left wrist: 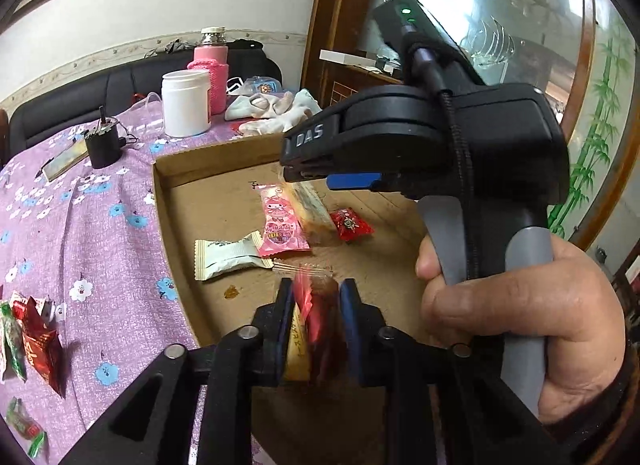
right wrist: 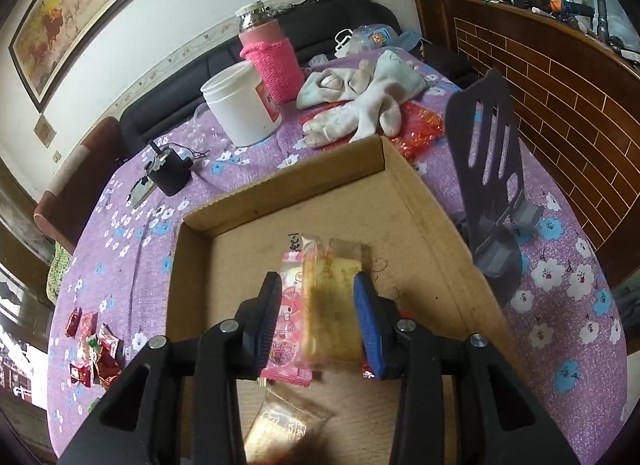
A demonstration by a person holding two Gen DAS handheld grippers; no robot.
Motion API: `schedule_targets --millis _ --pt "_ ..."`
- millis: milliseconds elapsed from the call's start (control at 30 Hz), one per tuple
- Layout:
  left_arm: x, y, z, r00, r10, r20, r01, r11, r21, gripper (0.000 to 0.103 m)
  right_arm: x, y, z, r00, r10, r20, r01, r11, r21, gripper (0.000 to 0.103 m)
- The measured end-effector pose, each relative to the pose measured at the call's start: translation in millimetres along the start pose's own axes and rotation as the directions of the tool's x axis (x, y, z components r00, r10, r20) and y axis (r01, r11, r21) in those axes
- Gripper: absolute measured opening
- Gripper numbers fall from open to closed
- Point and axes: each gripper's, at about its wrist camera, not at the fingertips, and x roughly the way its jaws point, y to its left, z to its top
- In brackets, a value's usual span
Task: Organize snacks
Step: 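Carry the red-gold packet with the left tool while the right tool drops the biscuit bar into the box, then return both tools to the pile and grasp a red-gold packet with the left tool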
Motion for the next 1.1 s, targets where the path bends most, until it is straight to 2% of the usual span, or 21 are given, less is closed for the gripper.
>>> schedule_targets --millis 100,133,267,367,533,767,967,1033,1100 --pt "-5 5 2 1.000 -0.006 0.018 0.006 1.000 -0.028 0.050 -7 -1 1 1.000 0.002 0.022 -0.002 1.000 0.008 0.039" --pt "-7 7 3 1.000 -0.005 0.027 0.006 0.999 -0.033 0.052 -9 -1 2 1.000 0.004 0.031 -0.004 1.000 0.008 0.039" --pt "-20 12 8 0.998 0.023 0.062 -0.020 0.999 -0.039 0.052 -16 3 3 0.998 0.018 0.054 -0.018 1.000 0.000 0.039" --pt "-31 20 13 0.997 0.029 0.069 -0.024 0.997 -0.072 0.052 -21 8 3 0.995 0.070 0.076 -0.070 0.998 -0.004 0.039" --pt "-52 37 17 0.995 0.063 0.080 -0.054 0.993 -0.109 0.052 -25 30 -2 0.991 0.101 0.085 -0.093 0.992 -0.084 0.044" --pt "-84 68 8 0.989 0.114 0.091 -0.102 0.986 -0.133 0.052 -23 65 -15 0.990 0.121 0.079 -0.103 0.974 -0.200 0.044" --pt "-129 117 -10 0.969 0.219 0.116 -0.197 0.964 -0.177 0.053 -32 95 -30 0.977 0.200 0.068 -0.173 0.942 -0.286 0.044" --pt "-145 137 -16 0.962 0.249 0.115 -0.224 0.955 -0.195 0.053 -34 109 -38 0.968 0.247 0.047 -0.218 0.919 -0.330 0.044" --pt "-161 161 -23 0.946 0.304 0.113 -0.275 0.936 -0.219 0.055 -35 122 -46 0.955 0.295 0.013 -0.270 0.890 -0.366 0.044"
